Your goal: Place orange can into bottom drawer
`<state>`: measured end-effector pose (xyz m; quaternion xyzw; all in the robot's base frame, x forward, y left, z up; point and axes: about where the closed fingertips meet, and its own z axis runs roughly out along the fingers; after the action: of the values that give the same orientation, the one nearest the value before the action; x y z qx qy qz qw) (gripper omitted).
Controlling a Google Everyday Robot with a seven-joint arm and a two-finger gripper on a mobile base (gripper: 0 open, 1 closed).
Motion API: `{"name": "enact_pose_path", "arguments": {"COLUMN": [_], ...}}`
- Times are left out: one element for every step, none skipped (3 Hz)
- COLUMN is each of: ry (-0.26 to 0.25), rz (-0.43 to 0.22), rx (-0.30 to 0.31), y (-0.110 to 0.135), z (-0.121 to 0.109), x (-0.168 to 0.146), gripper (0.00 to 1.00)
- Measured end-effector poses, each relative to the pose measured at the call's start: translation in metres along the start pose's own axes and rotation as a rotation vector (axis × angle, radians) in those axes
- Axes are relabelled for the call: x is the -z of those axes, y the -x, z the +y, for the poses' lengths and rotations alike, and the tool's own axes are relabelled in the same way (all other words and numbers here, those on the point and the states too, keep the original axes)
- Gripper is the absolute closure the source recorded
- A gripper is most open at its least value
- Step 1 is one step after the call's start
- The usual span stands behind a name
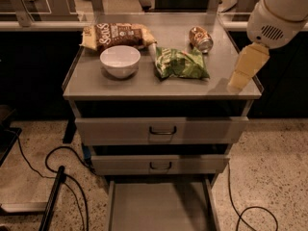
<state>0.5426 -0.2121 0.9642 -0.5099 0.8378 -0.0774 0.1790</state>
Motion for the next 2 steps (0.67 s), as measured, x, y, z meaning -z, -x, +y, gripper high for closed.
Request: {"name": "enact_pose_path", "arguments": {"ry": [-0.053, -0.088], "rz": [0.018, 0.057], "rx": [-0.089, -0.166], "y": [-0.001, -0.006], "z": [-0.030, -0.056], "x": [-0.006, -0.007], "gripper": [0.00, 0.00]}}
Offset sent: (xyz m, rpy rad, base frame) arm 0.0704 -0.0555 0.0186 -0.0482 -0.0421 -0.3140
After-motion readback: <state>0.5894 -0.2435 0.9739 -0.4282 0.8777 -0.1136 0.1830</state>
